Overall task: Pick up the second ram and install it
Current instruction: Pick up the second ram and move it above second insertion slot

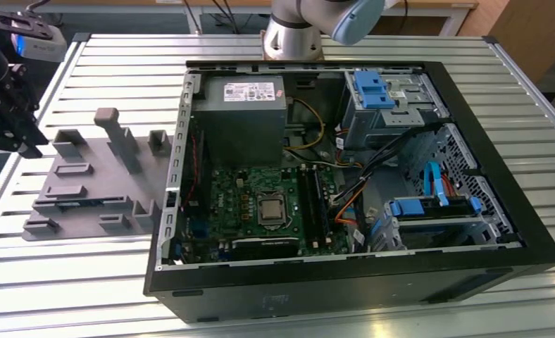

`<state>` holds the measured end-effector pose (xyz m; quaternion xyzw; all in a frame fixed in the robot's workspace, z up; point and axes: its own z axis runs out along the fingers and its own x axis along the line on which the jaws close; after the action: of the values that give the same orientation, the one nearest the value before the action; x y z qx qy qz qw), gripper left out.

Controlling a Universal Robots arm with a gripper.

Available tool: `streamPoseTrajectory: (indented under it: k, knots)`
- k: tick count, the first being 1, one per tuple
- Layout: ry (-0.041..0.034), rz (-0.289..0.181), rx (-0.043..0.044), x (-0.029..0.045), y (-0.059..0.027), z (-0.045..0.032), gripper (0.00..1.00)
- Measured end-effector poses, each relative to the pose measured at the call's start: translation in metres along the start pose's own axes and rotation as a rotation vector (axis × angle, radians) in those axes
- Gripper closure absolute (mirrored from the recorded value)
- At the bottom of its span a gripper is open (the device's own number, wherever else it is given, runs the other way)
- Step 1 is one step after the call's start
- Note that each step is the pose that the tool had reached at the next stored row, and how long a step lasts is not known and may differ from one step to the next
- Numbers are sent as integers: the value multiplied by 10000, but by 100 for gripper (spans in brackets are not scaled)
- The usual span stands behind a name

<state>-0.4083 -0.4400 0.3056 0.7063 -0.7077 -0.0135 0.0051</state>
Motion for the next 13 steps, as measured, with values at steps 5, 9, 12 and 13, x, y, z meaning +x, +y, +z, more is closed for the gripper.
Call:
streamPoseTrajectory:
  k: [5,9,12,13]
  knots:
    - [2,-73,-1,7,-1,35,69]
    - [4,-110,30,9,-1,58,69]
    - [5,-110,132,8,7,84,69]
    - [6,-111,170,8,7,97,69]
